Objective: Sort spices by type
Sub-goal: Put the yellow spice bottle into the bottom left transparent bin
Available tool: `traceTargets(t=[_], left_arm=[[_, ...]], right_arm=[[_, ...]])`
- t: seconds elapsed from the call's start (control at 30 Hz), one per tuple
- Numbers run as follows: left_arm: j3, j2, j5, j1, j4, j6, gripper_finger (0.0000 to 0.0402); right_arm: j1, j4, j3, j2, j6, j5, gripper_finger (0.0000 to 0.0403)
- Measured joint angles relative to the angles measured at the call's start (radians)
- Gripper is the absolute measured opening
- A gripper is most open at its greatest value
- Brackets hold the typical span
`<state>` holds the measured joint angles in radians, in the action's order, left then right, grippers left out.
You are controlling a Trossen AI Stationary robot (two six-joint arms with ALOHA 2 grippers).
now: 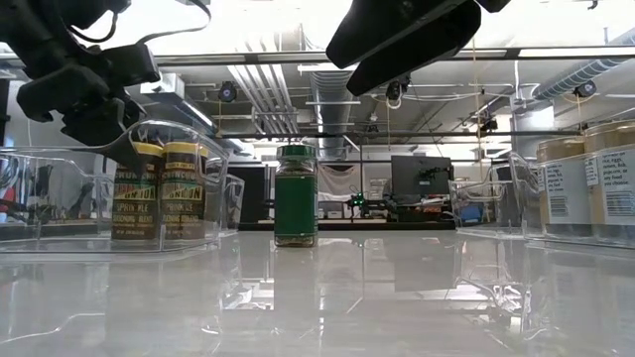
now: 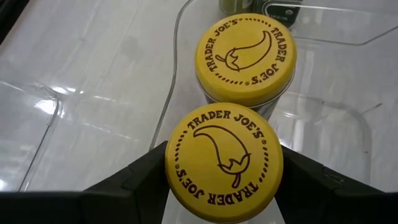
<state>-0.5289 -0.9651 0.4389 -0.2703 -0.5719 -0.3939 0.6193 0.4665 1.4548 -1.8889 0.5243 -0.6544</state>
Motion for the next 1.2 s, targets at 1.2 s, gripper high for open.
traceTargets(t=[1.2], left_arm=[[0.004, 0.002, -0.003, 0.0, -0.015, -0.012, 0.0306]], right_arm=[[0.0, 0.0, 0.0, 0.0, 0.0, 0.004, 0.0364]])
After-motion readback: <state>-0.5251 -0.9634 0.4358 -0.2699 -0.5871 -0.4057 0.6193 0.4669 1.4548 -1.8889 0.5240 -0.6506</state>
